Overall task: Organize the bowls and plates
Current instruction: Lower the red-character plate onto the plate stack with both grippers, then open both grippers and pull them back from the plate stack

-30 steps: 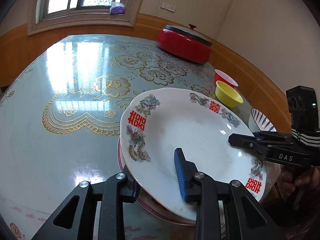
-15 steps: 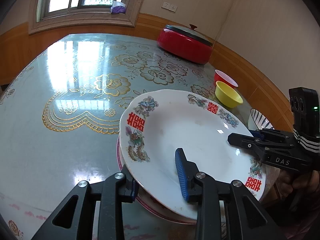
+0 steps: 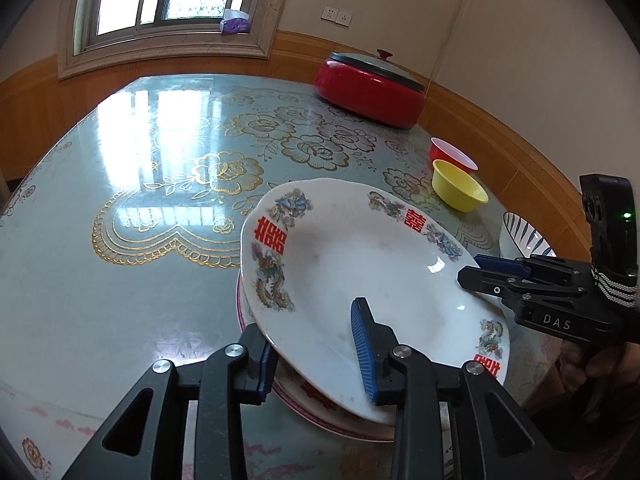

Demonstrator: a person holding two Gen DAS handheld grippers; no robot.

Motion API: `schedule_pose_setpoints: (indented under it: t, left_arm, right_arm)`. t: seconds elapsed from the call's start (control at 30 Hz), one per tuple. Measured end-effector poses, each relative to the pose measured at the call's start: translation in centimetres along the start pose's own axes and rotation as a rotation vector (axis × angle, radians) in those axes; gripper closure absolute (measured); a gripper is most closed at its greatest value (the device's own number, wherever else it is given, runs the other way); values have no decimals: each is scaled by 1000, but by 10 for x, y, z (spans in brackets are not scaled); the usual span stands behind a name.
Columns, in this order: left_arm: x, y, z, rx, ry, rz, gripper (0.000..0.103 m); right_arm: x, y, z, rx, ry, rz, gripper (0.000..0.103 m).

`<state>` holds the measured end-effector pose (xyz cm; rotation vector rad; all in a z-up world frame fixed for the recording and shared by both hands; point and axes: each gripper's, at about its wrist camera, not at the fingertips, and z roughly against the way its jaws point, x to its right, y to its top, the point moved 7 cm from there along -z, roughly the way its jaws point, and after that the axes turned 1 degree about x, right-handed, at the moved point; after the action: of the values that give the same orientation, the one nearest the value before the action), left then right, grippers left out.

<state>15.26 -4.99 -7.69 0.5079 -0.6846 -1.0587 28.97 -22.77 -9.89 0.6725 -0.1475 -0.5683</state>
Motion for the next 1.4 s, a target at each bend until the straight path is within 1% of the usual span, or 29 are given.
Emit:
schedule_pose_setpoints:
  t: [0.13,0.2,0.33,0.4,0.47,0.5,0.53,0.57,0.6,0.67,0.73,0.8,0.83,0.9,0.97,1.1,1.27,1.33,1.4]
  left_arm:
    - [-1,-1,3,0,-3,4,70]
    - [-2,-2,5,1,-10,16,68]
    - [-5,-4,12,5,-22,33,67]
    - [-7,-4,15,7,-14,39,67]
    - [-7,-5,17,12,-12,43,66]
    - [-8,-5,18,14,-11,45,66]
    - [-8,-6,19,15,-7,45,66]
    - [-9,-6,21,14,9,45,61]
    - [-12,-8,20,4,24,53,58]
    - [-17,-10,23,5,11,81,58]
    - [-20,-12,25,12,26,85,58]
    - [-21,-12,27,21,25,98,58]
    - [-21,-12,28,20,26,99,58]
    - [-20,-12,29,28,49,93,58]
    - [-21,-11,30,27,53,103,58]
    - [-25,-6,35,51,70,133,56]
    - [-20,0,31,43,83,137,56]
    - [-16,3,27,30,81,141,56]
    - [-12,5,24,25,95,137,56]
  right_arm:
    - [0,-2,1,-1,4,-3,72]
    - [1,-1,4,4,11,-17,72]
    - [3,0,9,20,39,-69,72]
    - [5,1,13,26,60,-105,72]
    - [3,3,14,34,79,-96,72]
    - [4,1,11,24,63,-97,72]
    - [3,-1,8,13,56,-100,72]
    - [2,-1,8,12,67,-96,70]
    - [0,0,10,17,73,-89,70]
    - [1,3,13,39,74,-106,70]
    - [-2,8,17,54,94,-98,70]
    - [-3,6,13,37,71,-79,69]
    - [-4,6,13,45,65,-74,69]
    - [-6,6,13,42,89,-77,69]
    - [-5,6,13,43,81,-79,69]
    - [-3,6,16,50,91,-86,69]
    - [2,13,18,52,114,-129,68]
    - [2,15,18,51,120,-133,68]
    - [2,16,18,46,128,-130,68]
